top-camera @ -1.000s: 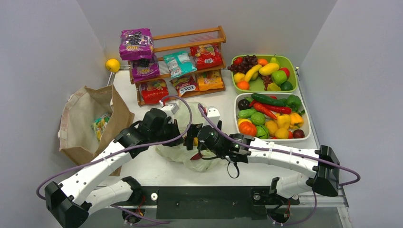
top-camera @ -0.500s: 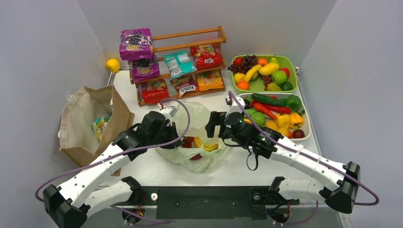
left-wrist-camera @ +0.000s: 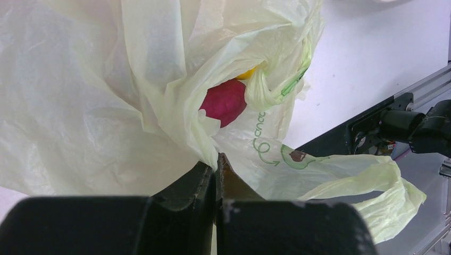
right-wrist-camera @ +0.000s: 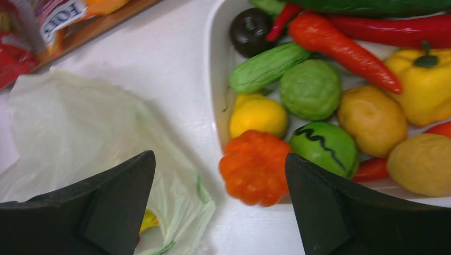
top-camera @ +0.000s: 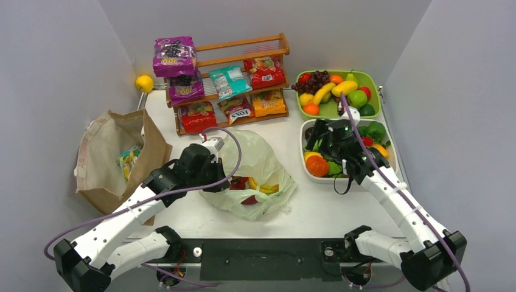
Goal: Place the food into the grocery bag and tie it
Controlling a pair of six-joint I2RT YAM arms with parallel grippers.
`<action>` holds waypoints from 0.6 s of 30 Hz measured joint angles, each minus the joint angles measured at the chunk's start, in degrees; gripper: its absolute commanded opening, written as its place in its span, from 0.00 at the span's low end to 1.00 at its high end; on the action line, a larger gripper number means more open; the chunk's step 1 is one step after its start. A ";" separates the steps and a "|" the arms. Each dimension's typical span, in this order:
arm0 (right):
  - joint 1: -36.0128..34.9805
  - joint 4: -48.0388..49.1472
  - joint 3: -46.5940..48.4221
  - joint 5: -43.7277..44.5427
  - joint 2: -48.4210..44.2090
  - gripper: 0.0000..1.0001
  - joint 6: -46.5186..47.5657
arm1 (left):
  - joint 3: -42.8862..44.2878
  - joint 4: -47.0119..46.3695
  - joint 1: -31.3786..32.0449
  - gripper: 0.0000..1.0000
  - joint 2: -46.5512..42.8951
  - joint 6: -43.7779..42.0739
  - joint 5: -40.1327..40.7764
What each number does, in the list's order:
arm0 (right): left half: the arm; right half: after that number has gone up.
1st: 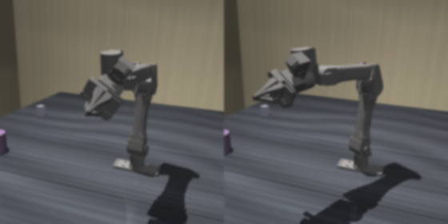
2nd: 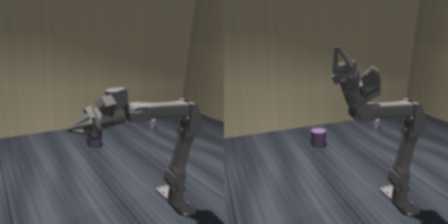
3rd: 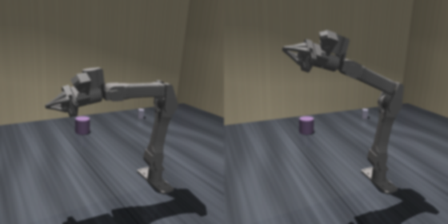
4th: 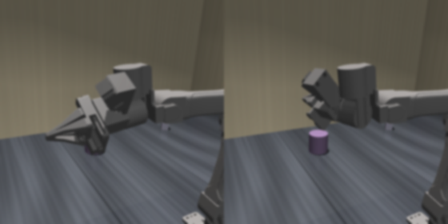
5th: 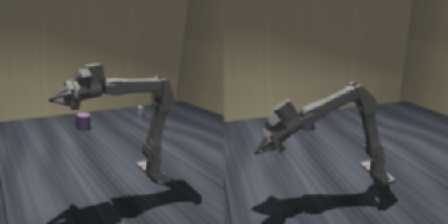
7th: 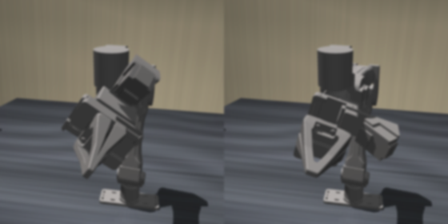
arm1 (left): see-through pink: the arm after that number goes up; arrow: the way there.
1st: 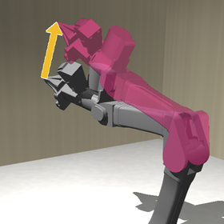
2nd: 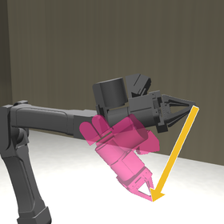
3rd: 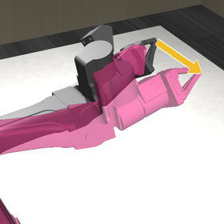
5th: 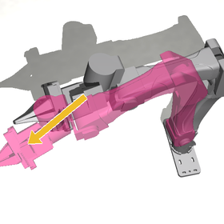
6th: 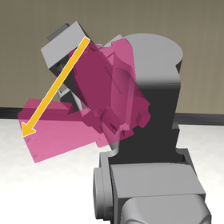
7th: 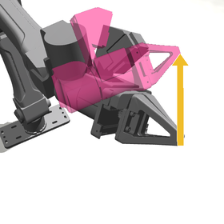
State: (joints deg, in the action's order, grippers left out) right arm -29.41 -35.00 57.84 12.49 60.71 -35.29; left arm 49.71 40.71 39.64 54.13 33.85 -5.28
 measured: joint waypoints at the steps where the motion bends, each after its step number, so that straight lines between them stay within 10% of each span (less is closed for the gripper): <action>1: 2.14 -0.24 0.46 -0.37 0.66 0.87 0.20 | -0.02 0.15 0.00 0.00 -0.22 -0.02 0.15; 18: 34.77 -2.86 8.28 -3.17 12.35 0.88 1.73 | -3.82 3.13 0.00 0.00 -4.76 -1.55 2.97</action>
State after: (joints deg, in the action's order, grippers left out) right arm 5.37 -37.87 66.13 9.32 73.06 -33.56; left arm 45.89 43.83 39.64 49.36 32.29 -2.31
